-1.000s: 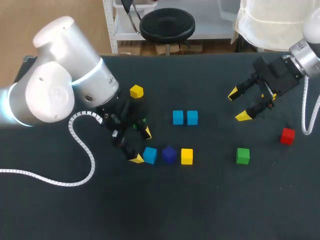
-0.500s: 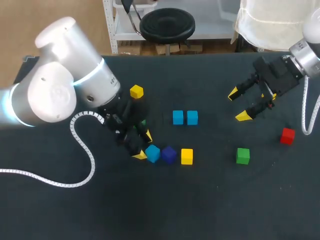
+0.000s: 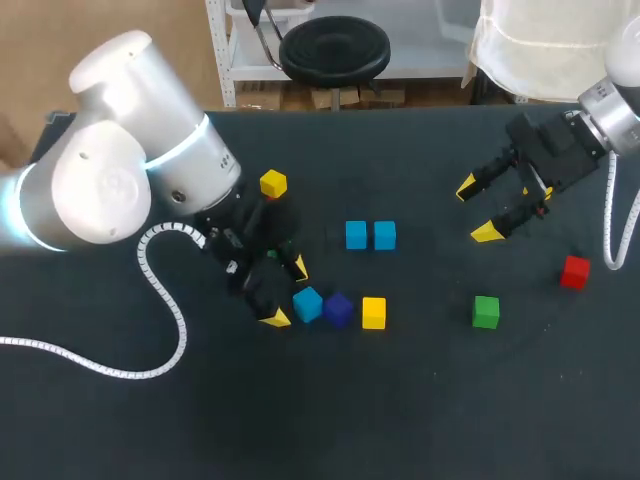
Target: Place the blue cubes, place green cubes on the blue cubes, place the yellow cubes on the green cubes, then place the red cubes on the yellow cubes, and place purple cube on the red cubes.
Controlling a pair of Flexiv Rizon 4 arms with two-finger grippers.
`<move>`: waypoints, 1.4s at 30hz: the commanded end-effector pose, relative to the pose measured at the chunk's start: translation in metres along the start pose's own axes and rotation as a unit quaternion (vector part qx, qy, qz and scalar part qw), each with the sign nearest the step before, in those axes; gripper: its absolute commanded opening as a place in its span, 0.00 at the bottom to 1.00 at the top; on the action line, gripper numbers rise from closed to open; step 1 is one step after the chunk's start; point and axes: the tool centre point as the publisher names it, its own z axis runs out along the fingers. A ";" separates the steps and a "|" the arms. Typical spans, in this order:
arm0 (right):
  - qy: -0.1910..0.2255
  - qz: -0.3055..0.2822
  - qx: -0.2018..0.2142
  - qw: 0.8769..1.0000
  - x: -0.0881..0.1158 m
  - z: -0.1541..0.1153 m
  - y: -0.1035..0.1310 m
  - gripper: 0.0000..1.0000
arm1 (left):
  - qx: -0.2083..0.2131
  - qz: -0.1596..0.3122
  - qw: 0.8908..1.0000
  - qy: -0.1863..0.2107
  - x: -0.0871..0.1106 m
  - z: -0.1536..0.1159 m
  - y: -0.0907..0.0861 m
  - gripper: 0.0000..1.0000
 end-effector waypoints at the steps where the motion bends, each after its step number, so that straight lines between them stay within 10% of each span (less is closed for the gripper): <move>1: -0.001 0.000 0.000 1.000 0.000 0.000 0.000 1.00 | -0.004 0.015 1.000 0.008 -0.006 -0.004 -0.003 1.00; 28: -0.001 0.000 0.000 1.000 0.000 0.000 0.000 1.00 | 0.042 0.121 0.991 0.036 -0.016 0.004 0.020 0.98; 33: -0.001 0.000 0.000 1.000 0.000 0.000 0.000 1.00 | 0.043 0.120 0.991 0.034 -0.014 0.006 0.017 0.47; 36: -0.001 0.000 0.000 1.000 0.000 0.000 0.000 1.00 | 0.044 0.121 0.991 0.032 -0.013 0.007 0.014 0.38; 39: -0.001 0.000 0.000 1.000 0.000 0.000 0.000 1.00 | 0.044 0.122 0.991 0.030 -0.012 0.008 0.010 0.01; 42: -0.001 0.000 0.000 1.000 0.000 0.000 0.000 1.00 | 0.043 0.121 0.991 0.029 -0.011 0.008 0.007 0.00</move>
